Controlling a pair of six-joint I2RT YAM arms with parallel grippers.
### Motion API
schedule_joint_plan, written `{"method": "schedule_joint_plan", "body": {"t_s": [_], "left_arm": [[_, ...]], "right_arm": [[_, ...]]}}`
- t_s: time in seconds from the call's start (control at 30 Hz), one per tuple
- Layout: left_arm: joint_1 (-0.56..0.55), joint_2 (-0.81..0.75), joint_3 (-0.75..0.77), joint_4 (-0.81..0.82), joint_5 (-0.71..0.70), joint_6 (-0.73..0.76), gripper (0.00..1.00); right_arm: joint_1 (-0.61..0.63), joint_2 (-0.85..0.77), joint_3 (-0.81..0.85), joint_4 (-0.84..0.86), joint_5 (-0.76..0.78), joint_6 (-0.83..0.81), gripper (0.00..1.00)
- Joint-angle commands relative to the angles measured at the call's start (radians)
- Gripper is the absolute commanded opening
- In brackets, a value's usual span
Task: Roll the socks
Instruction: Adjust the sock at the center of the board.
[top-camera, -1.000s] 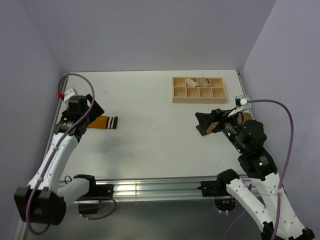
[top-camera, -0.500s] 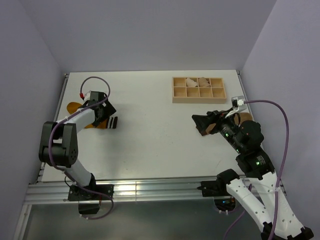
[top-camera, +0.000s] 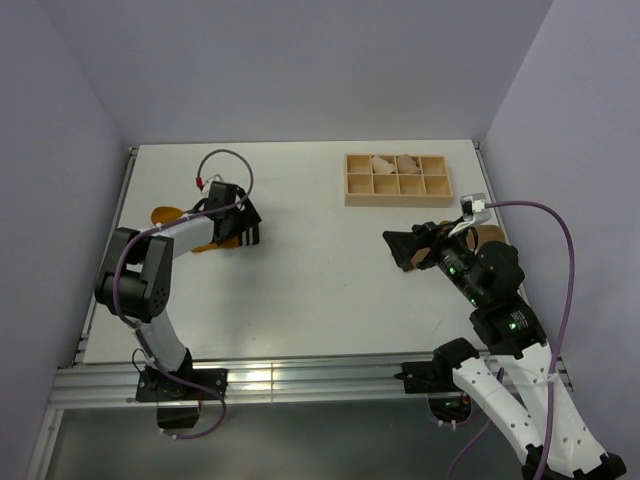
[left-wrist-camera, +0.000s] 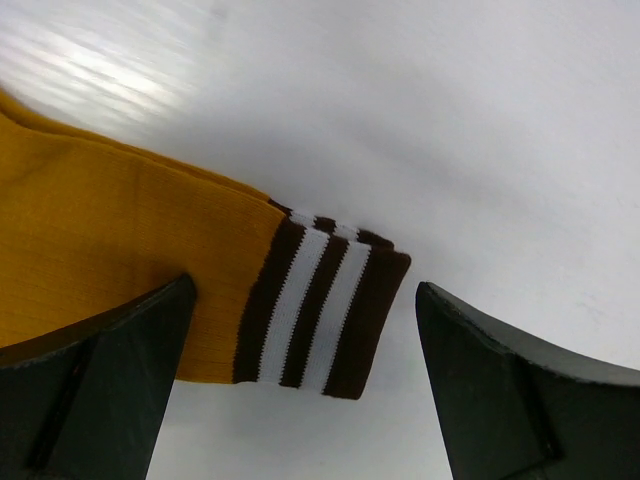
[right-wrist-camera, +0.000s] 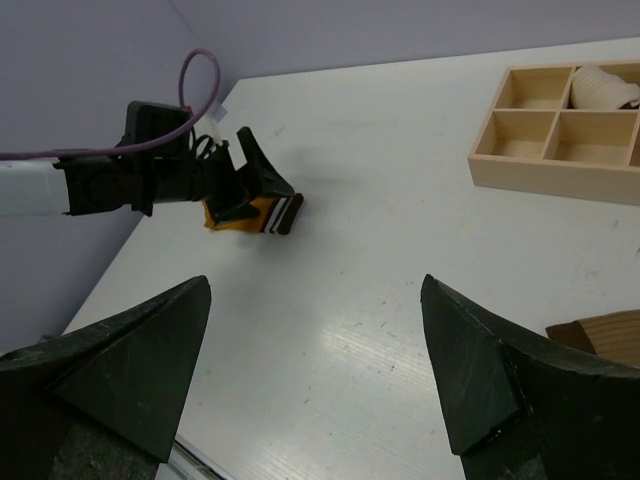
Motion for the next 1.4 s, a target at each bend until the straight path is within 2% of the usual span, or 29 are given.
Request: {"method": "schedule_joint_plan", "body": {"t_s": [0.0, 0.37, 0.53, 0.63, 0.7, 0.8, 0.87, 1.03, 1.13, 1.37], "left_arm": [[-0.077, 0.036, -0.005, 0.004, 0.099, 0.007, 1.0], [-0.344, 0.004, -0.082, -0.046, 0.129, 0.033, 0.99], [-0.471, -0.167, -0.146, -0.104, 0.08, 0.022, 0.99], [-0.496, -0.295, -0.139, -0.176, -0.007, -0.004, 1.0], [-0.496, -0.386, -0.126, -0.203, -0.108, -0.016, 1.0], [-0.482, -0.437, -0.074, -0.255, -0.223, -0.009, 0.99], [-0.44, -0.437, -0.042, -0.266, -0.242, -0.006, 0.99], [-0.242, -0.34, -0.014, -0.205, -0.201, -0.038, 0.98], [-0.17, -0.258, 0.01, -0.139, -0.191, -0.043, 0.97], [-0.126, -0.027, 0.113, -0.011, -0.132, 0.065, 0.98]], "right_arm": [[0.007, 0.004, -0.012, 0.051, -0.008, 0.01, 0.92], [0.007, 0.013, -0.018, 0.06, -0.016, 0.013, 0.92], [0.007, 0.027, -0.027, 0.079, -0.043, 0.016, 0.91], [0.005, 0.051, -0.029, 0.094, -0.078, 0.022, 0.9], [0.007, 0.068, -0.032, 0.103, -0.095, 0.022, 0.9], [0.008, 0.089, -0.044, 0.128, -0.126, 0.02, 0.89], [0.01, 0.103, -0.049, 0.138, -0.14, 0.017, 0.88], [0.045, 0.157, -0.056, 0.14, -0.145, -0.003, 0.83], [0.071, 0.178, -0.062, 0.135, -0.141, -0.015, 0.82], [0.1, 0.197, -0.085, 0.138, -0.132, -0.024, 0.81]]}}
